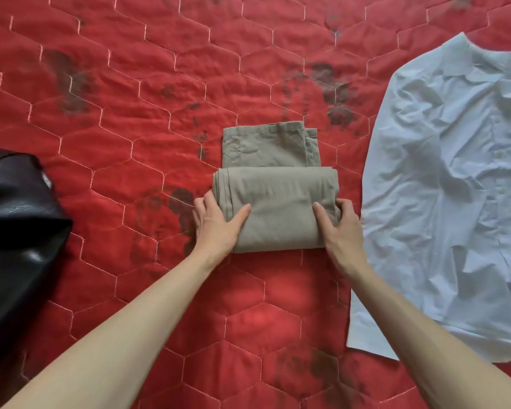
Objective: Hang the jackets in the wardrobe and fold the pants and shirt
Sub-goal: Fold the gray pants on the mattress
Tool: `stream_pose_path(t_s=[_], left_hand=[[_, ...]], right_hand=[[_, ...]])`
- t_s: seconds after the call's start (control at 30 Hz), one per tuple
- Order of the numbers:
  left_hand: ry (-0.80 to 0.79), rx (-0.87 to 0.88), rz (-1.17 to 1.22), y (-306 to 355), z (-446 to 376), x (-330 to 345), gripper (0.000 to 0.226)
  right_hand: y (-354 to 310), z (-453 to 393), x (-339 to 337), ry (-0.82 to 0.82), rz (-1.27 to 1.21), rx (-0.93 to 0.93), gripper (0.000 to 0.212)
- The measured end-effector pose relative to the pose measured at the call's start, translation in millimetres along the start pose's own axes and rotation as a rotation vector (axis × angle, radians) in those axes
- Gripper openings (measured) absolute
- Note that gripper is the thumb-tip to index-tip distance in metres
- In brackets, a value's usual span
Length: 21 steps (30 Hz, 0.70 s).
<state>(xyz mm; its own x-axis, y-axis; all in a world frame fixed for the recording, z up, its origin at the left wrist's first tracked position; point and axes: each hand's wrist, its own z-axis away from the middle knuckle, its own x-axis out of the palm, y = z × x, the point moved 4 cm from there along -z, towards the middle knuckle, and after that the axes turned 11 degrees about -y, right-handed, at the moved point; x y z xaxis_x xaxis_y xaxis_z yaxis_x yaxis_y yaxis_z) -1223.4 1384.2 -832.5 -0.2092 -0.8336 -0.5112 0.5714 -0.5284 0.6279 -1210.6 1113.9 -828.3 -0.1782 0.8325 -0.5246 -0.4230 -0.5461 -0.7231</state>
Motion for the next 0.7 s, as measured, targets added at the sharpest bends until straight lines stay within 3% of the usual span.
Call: stream_pose_path(t_s=[0.1, 0.17, 0.23, 0.3, 0.4, 0.47, 0.53, 0.6, 0.7], left_hand=[[0.14, 0.047, -0.162, 6, 8, 0, 0.093], [0.284, 0.208, -0.379, 11, 23, -1, 0.088], [0.255, 0.43, -0.575, 11, 37, 5, 0.08], [0.116, 0.504, -0.72, 1, 43, 12, 0.092], [-0.028, 0.463, -0.922, -14, 47, 16, 0.116], [-0.044, 0.434, -0.981, -12, 45, 18, 0.12], [-0.036, 0.389, -1.028, -4, 43, 22, 0.117], [-0.038, 0.349, -1.055, 4, 42, 23, 0.11], [-0.066, 0.344, -0.978, 11, 46, 20, 0.091]], right_hand=[[-9, 1, 6, 0.08, 0.312, -0.07, 0.056], [-10, 2, 5, 0.06, 0.427, -0.054, 0.059], [-9, -2, 3, 0.005, 0.53, -0.028, 0.058], [-10, -7, 1, -0.023, 0.625, -0.045, 0.058], [-10, -8, 0, -0.045, 0.582, -0.033, 0.057], [-10, -4, -2, -0.024, 0.436, -0.096, 0.062], [-10, 7, -6, -0.017, 0.394, -0.267, 0.078], [-3, 21, -4, -0.109, 0.502, -0.415, 0.099], [5, 29, 0, -0.215, 0.661, -0.442, 0.116]])
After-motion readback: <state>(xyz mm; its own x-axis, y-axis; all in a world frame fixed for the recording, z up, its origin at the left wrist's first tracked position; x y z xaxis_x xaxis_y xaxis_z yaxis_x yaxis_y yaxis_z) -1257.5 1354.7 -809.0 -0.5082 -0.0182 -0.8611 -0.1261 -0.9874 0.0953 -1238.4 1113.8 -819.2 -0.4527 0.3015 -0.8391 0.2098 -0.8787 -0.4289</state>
